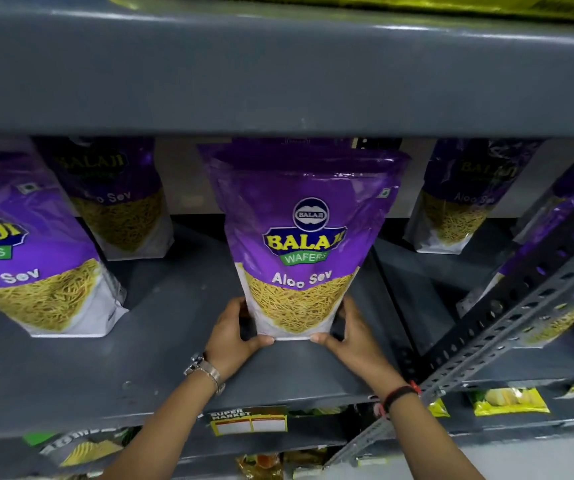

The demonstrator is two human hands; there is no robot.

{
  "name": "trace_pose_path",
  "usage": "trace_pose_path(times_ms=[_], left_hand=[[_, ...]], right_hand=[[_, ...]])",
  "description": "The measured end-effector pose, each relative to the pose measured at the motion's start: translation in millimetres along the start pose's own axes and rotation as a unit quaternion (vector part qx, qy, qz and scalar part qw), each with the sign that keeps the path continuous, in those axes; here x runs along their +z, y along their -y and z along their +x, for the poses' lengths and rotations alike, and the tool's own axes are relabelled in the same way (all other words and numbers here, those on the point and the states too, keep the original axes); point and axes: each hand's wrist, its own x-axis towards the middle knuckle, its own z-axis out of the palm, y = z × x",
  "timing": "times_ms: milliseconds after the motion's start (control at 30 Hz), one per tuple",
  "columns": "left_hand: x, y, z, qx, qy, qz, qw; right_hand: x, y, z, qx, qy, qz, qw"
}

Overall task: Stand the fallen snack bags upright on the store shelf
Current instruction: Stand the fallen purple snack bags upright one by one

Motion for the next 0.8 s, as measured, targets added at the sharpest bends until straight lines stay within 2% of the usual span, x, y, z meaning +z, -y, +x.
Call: trace_pose_path(times_ms=[67,200,367,600,667,733,800], left_hand=[[4.1,0.4,-6.1,-0.004,-0.008,0.073,0.997],[11.0,-1.7,-5.4,-0.007,-0.017,0.160,0.987],[19.6,1.6,-10.3,-0.022,-0.030,0.170,0.985],[20.1,-1.3,-13.0,-0.025,-0.007,0.183,0.983],[17.3,-2.7,-15.5,-0.015,0.007,0.148,0.989],[8.5,-3.5,-22.6,-0.006,0.007,0.043,0.999],[-11.2,2.7,-31.7,0.014,-0.030,-0.016,0.999]], right_hand=[[-6.6,-4.3,-13.0,0.009,0.001,0.004,1.000],[-7.8,-3.8,-23.1,0.005,-0.024,-0.074,0.997],[-8.8,-2.3,-25.5,0.021,-0.026,-0.083,0.996],[-11.2,-0.7,-30.6,0.036,-0.015,-0.084,0.996],[-9.9,2.4,-37.5,0.037,-0.058,-0.094,0.993],[-6.2,8.6,-52.3,0.018,-0.175,-0.086,0.981],[6.4,21.0,-69.4,-0.055,-0.268,-0.076,0.959]])
